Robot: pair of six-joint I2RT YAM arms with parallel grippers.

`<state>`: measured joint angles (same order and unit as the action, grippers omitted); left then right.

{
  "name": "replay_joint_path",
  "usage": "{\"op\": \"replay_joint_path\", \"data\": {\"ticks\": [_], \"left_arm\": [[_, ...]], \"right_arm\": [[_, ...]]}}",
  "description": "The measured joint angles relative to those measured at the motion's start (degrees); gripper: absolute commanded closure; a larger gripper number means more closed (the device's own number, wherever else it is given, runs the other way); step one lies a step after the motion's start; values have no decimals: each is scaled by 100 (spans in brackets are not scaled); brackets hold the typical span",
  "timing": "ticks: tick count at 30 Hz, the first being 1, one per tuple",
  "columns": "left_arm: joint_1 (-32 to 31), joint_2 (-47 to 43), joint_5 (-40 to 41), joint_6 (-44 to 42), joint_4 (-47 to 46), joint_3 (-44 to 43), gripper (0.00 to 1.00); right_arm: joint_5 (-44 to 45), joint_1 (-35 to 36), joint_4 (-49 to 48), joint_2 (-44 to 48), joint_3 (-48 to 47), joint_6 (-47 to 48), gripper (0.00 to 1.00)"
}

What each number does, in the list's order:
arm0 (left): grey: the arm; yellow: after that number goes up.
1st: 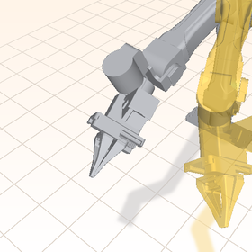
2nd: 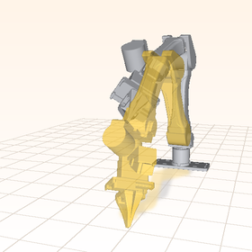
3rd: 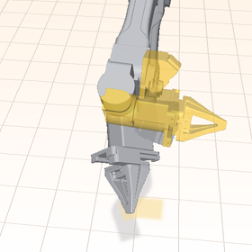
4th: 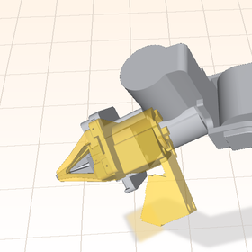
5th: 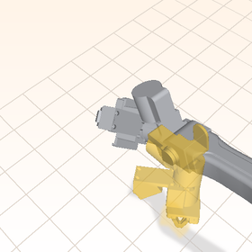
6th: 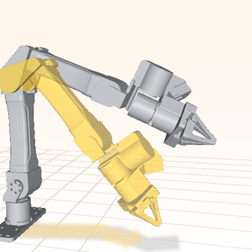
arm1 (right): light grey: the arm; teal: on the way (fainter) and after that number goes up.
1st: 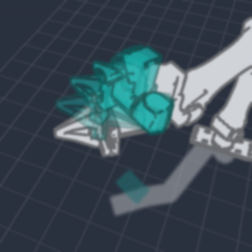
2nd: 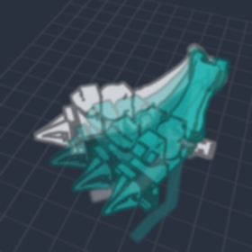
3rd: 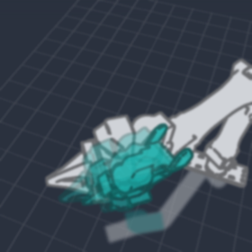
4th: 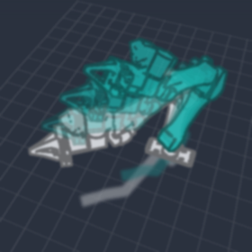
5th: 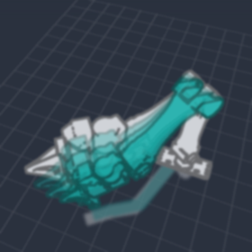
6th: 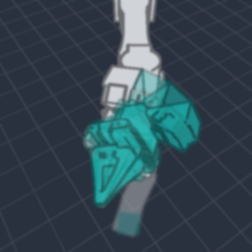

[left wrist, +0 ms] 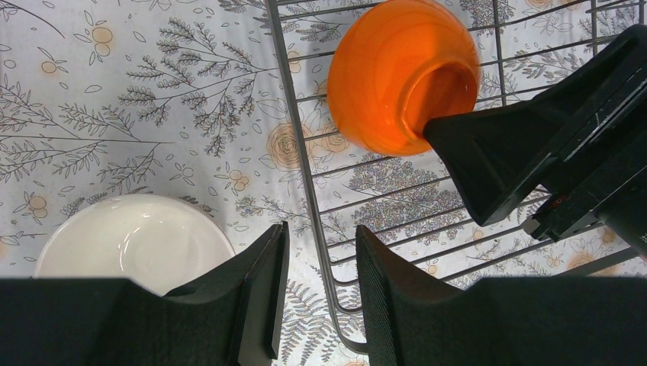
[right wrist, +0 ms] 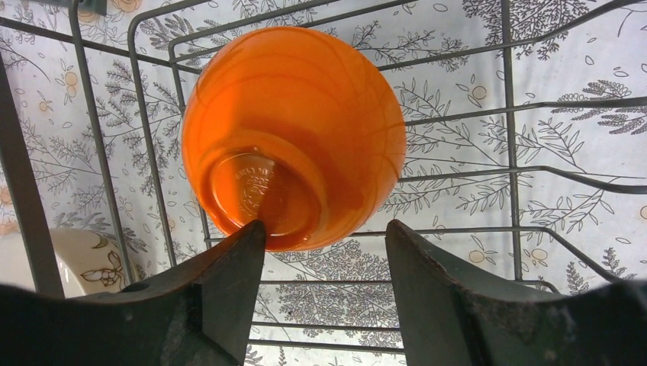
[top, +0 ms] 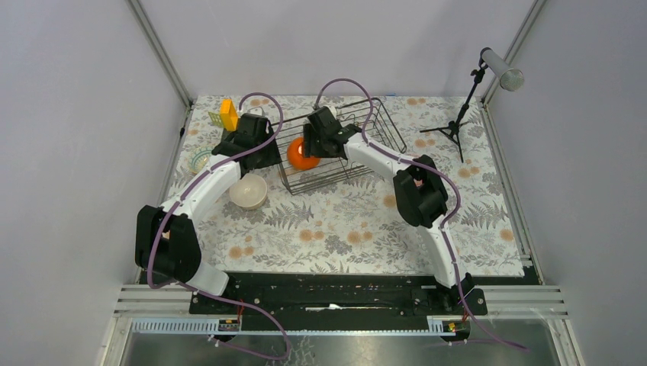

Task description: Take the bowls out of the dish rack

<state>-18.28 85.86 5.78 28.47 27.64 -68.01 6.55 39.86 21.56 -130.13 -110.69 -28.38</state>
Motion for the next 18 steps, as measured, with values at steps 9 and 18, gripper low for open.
{"op": "replay_joint_path", "data": {"ticks": [9, 18], "left_arm": [[0, 0, 2, -22, 0, 0, 57], [26, 0, 2, -44, -7, 0, 58]], "right_arm": [[-367, -133, 92, 0, -61, -138, 14], [-927, -415, 168, -44, -831, -160, 0]]}}
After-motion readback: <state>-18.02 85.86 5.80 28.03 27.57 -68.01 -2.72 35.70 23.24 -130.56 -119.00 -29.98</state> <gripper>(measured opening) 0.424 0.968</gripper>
